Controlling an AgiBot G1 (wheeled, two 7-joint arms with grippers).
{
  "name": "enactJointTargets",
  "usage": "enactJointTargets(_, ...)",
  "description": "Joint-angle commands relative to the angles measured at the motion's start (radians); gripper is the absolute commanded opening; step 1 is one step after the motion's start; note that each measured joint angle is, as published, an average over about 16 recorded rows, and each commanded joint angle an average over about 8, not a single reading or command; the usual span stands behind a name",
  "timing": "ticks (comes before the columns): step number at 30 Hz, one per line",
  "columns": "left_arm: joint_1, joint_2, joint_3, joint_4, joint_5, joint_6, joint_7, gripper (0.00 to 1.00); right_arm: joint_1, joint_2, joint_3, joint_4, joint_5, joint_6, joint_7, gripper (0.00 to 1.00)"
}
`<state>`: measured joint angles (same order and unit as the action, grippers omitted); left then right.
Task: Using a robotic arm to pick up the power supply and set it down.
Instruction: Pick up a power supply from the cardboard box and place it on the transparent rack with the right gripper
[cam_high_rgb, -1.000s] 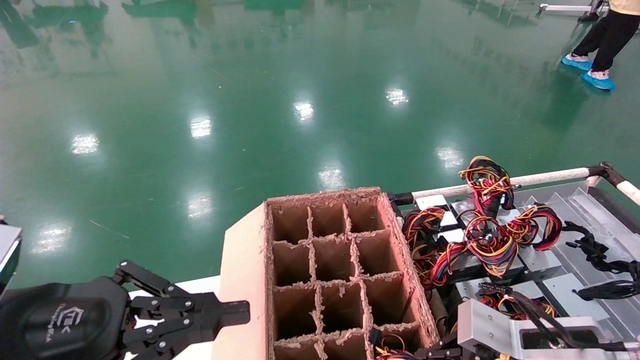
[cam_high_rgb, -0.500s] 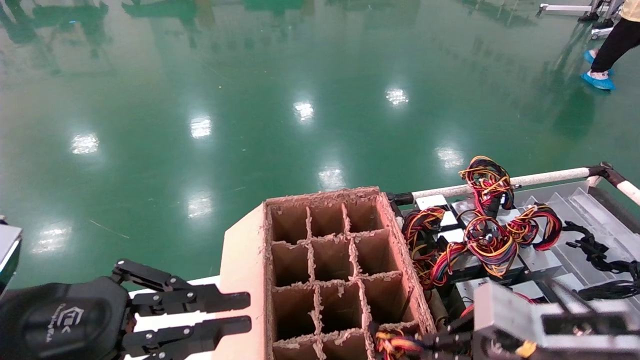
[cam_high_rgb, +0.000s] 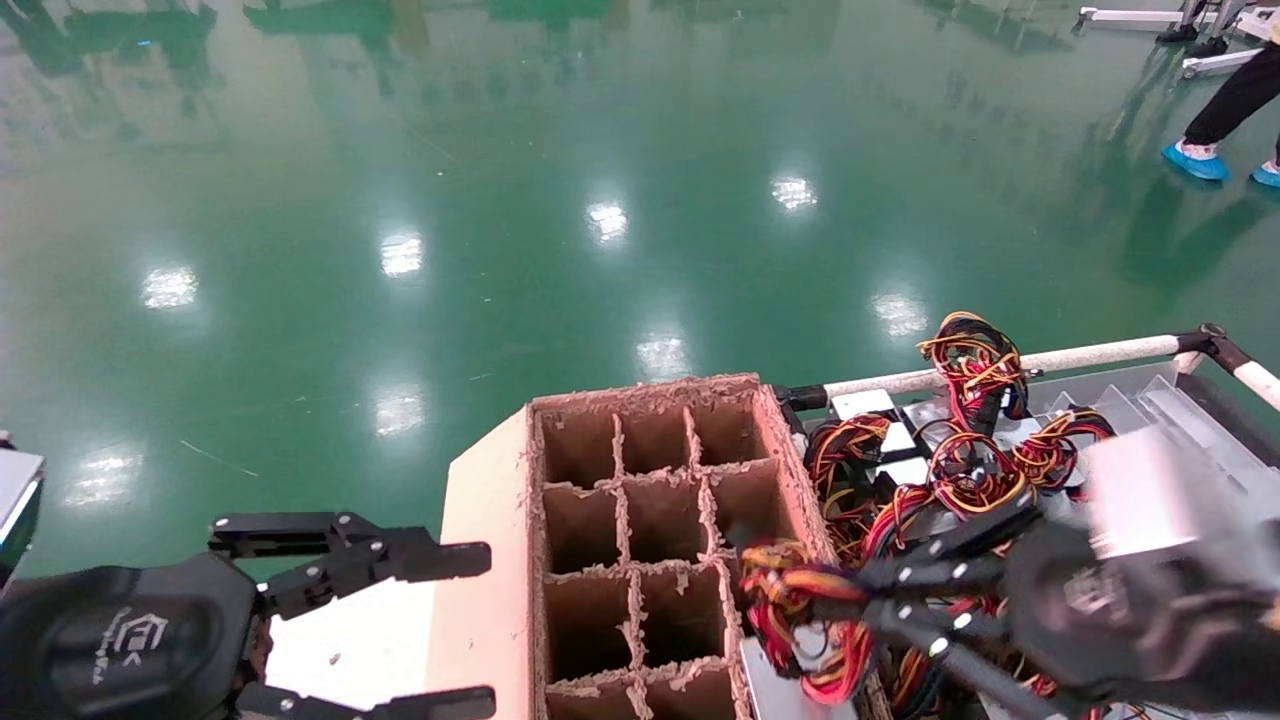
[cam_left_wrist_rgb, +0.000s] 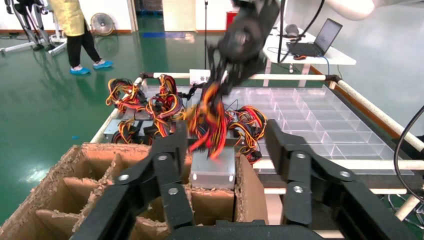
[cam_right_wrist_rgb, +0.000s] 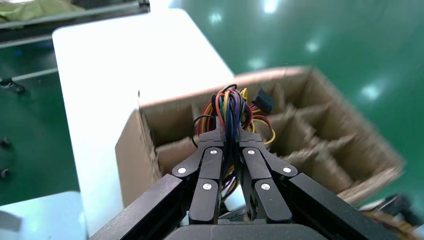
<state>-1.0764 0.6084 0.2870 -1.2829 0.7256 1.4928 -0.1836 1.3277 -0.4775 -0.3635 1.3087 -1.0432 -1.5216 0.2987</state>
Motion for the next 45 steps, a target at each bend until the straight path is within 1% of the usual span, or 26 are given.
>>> enactJointTargets(1, 0.0, 0.0, 0.0, 0.0, 0.0, 0.0, 0.0, 1.0, 0.023, 0.013, 0.019, -0.006, 0.035, -0.023, -0.007, 0.0)
enactJointTargets(8, 0.0, 0.0, 0.001, 0.0, 0.0, 0.0, 0.0, 1.0, 0.079, 0.104, 0.056, -0.043, 0.157, -0.061, -0.064, 0.0)
enactJointTargets(14, 0.0, 0.0, 0.001, 0.0, -0.001, 0.0, 0.001, 1.0, 0.096, 0.211, 0.044, -0.095, 0.246, -0.07, -0.134, 0.0)
enactJointTargets(22, 0.0, -0.001, 0.002, 0.0, -0.001, -0.001, 0.001, 1.0, 0.08, 0.384, -0.004, -0.176, 0.343, -0.075, -0.243, 0.0)
enactJointTargets(28, 0.0, -0.001, 0.002, 0.0, -0.001, -0.001, 0.001, 1.0, 0.04, 0.496, -0.05, -0.266, 0.403, -0.075, -0.322, 0.0)
enactJointTargets(34, 0.0, -0.001, 0.002, 0.0, -0.002, -0.001, 0.001, 1.0, -0.015, 0.555, -0.114, -0.378, 0.485, -0.076, -0.401, 0.0)
enactJointTargets(45, -0.001, -0.001, 0.003, 0.0, -0.002, -0.001, 0.001, 1.0, -0.091, 0.619, -0.269, -0.547, 0.653, -0.078, -0.525, 0.0)
